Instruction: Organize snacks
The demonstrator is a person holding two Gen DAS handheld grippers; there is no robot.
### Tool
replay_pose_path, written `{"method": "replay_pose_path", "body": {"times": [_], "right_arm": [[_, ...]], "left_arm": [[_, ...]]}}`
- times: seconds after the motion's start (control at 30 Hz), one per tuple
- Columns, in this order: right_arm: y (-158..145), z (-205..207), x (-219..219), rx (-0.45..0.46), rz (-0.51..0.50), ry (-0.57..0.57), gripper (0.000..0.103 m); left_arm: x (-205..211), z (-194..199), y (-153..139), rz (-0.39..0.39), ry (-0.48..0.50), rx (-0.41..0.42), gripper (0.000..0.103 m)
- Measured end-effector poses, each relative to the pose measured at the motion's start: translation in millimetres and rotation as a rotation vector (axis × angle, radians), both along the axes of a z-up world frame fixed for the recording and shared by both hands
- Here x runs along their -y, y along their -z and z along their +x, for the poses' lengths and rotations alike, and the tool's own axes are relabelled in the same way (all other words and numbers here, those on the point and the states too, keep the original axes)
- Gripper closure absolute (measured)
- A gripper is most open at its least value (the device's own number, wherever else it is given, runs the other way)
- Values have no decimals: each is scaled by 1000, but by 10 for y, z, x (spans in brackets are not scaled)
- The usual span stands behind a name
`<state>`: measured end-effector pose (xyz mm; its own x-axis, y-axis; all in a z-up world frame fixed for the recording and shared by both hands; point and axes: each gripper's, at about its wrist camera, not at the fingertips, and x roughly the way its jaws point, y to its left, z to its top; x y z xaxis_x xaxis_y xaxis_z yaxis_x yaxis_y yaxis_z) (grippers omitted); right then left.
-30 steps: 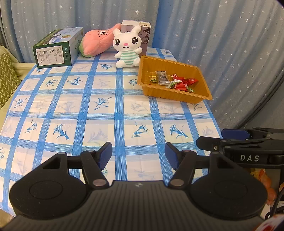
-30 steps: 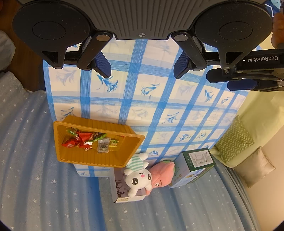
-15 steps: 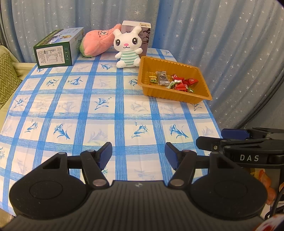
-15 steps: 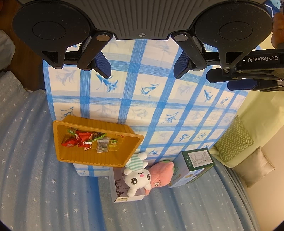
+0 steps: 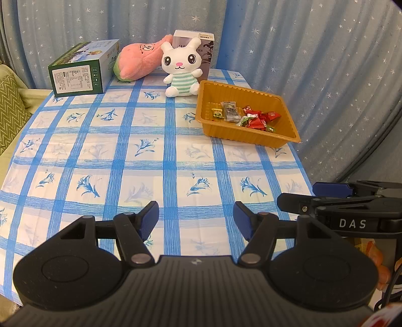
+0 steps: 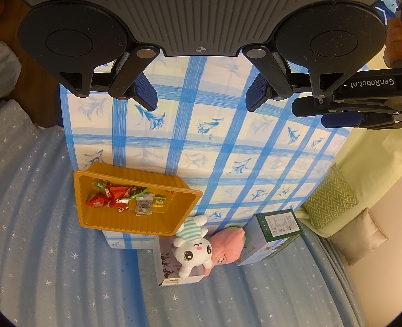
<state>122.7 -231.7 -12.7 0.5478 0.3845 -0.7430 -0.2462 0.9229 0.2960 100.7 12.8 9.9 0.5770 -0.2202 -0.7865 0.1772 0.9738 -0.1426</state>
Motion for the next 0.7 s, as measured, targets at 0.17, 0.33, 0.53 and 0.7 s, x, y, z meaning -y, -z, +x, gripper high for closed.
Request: {"method": "replay_pose_path", "body": {"times": [0.17, 0.33, 0.53, 0.7], "right_arm": [[-1, -3, 5, 0, 0, -1, 26], [2, -2, 10, -1, 1, -1, 26], [5, -1, 13, 0, 0, -2, 26], [7, 1, 15, 0, 0, -2, 26]], "left_arm": [[2, 2, -2, 0, -1, -1, 40], [12, -3, 4, -1, 1, 1, 40], [16, 2, 10, 0, 1, 2, 40], [22, 6, 10, -1, 1, 2, 40]]}}
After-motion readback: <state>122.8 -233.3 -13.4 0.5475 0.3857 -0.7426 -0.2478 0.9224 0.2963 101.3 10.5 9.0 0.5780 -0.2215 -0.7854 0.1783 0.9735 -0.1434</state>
